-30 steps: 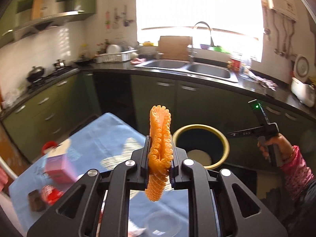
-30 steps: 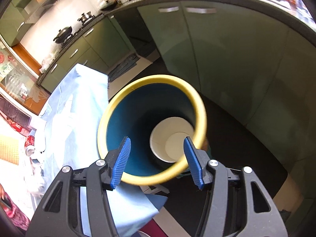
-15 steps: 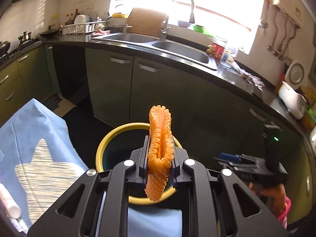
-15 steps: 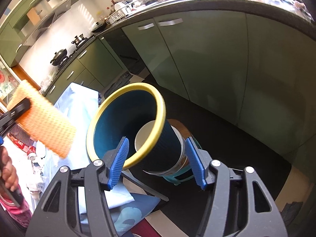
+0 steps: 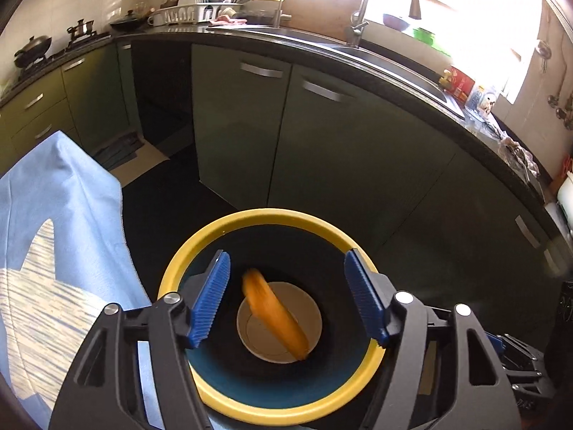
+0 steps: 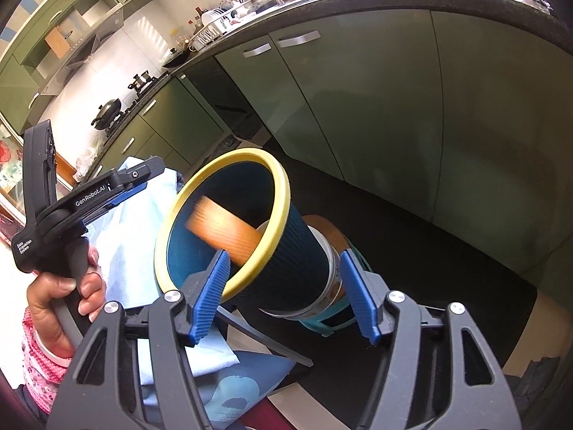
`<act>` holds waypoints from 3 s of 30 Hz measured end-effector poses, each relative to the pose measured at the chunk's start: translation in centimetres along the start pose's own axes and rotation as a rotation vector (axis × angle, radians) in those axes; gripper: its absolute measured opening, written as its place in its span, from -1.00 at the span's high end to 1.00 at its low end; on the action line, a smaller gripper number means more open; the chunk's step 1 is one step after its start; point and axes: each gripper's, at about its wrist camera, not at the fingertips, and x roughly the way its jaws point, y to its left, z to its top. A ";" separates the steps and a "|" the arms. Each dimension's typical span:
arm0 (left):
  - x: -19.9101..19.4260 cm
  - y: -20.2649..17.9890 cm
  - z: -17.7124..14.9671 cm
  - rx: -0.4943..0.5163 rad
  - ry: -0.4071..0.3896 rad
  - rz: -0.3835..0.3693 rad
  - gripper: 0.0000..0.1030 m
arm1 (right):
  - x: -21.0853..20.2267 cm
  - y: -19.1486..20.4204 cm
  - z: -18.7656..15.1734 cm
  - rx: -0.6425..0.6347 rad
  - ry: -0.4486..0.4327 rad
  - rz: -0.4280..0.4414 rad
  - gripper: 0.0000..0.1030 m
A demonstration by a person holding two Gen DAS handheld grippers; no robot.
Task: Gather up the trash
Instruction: 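Carry the orange sponge over the bin and open the left tool, then grasp the clear plastic cup with the right tool, then carry the clear cup over the bin and open the right tool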
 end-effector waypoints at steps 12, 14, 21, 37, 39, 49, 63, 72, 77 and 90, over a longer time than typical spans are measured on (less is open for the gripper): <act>-18.3 4.8 -3.1 0.012 -0.250 0.063 -0.76 | 2.7 5.3 -1.3 -0.106 0.044 0.032 -0.23; -21.4 7.3 -4.2 -0.021 -0.278 0.105 -0.81 | 3.0 7.4 -1.8 -0.161 0.056 0.051 -0.23; -30.2 16.2 -9.6 -0.163 -0.335 0.286 -0.87 | 2.1 16.6 -5.2 -0.422 0.084 0.222 -0.29; -38.8 26.6 -20.9 -0.370 -0.347 0.491 -0.90 | 4.4 32.6 -15.2 -0.888 0.132 0.422 -0.72; -38.9 26.9 -21.3 -0.384 -0.347 0.493 -0.90 | 5.0 33.1 -15.1 -0.865 0.127 0.408 -0.72; -38.0 27.8 -21.6 -0.413 -0.331 0.485 -0.90 | 6.7 33.4 -15.1 -0.825 0.173 0.431 -0.12; -35.9 26.4 -20.8 -0.370 -0.301 0.467 -0.90 | 1.8 27.3 -7.9 -0.616 -0.051 0.360 -0.09; -34.6 25.5 -19.9 -0.341 -0.280 0.455 -0.90 | 5.1 17.6 -0.6 -0.381 -0.124 0.003 -0.11; -33.6 24.9 -19.5 -0.321 -0.258 0.450 -0.90 | 9.0 15.0 1.2 -0.365 -0.107 -0.128 -0.38; -30.2 23.7 -18.4 -0.275 -0.186 0.409 -0.90 | 8.7 13.1 -0.4 -0.313 -0.133 -0.094 -0.61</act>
